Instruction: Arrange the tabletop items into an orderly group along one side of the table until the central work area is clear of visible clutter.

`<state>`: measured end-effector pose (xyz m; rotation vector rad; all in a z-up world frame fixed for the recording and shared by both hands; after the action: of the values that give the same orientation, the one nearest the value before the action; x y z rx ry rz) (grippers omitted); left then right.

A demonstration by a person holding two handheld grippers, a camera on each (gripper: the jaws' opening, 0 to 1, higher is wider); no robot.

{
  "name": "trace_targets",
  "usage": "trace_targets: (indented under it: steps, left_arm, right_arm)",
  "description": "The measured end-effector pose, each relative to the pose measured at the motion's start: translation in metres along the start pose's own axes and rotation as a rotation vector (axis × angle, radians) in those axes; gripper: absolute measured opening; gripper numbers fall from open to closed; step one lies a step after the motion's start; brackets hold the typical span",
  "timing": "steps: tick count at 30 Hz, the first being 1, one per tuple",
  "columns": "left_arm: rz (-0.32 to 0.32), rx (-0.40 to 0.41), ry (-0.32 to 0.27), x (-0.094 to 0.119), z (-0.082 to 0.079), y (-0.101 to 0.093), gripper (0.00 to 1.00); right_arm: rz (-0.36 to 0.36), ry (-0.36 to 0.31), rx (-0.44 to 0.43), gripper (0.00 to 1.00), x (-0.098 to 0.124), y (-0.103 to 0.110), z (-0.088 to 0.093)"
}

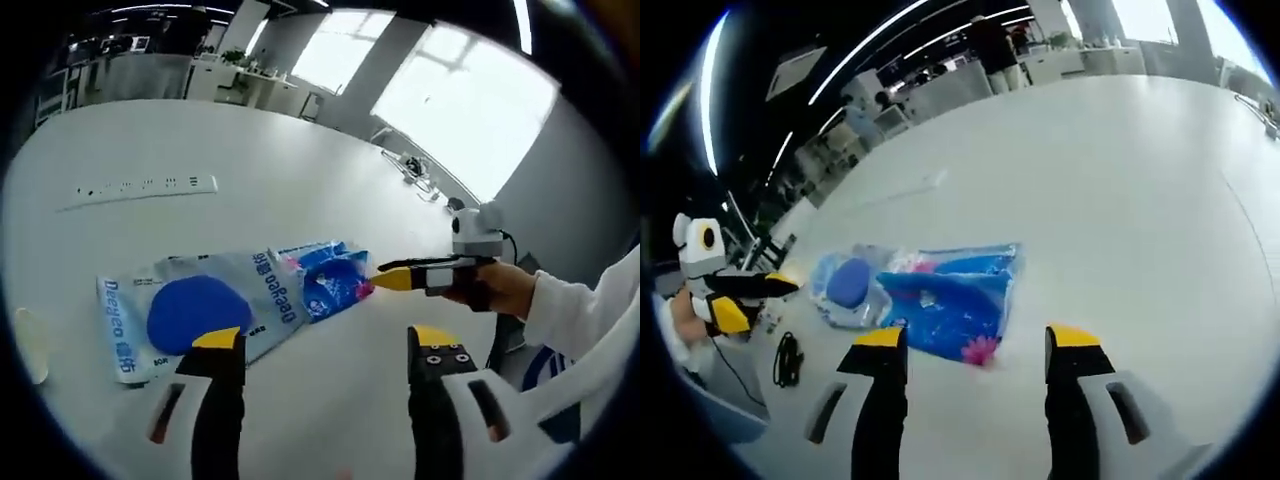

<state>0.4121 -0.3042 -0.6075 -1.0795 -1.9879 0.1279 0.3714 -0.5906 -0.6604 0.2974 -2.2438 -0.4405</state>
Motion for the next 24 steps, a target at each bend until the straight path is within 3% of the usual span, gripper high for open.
trace_targets:
  steps: [8,24]
  left_arm:
    - [-0.013,0.038,-0.020,0.016,0.006,0.011,0.74]
    - [-0.028,0.044,-0.036,0.030,0.015,0.018,0.73]
  right_arm:
    - [-0.015,-0.018,0.007,0.64,0.010,0.015,0.005]
    - [-0.016,-0.022,0.000,0.63,0.016,0.026,0.010]
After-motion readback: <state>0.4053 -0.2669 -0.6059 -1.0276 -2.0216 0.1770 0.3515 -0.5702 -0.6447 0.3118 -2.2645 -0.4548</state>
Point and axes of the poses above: the point that each gripper's makers call its tool centre point, and the gripper's own axes: x roughly backward along the fingers, y roughly to its left, z roughly out of its underside, the point moved 10 cm from there along x, roughly backward along the fingers, and after that the axes turned 3 degrees about y, right-handed, at the moved point
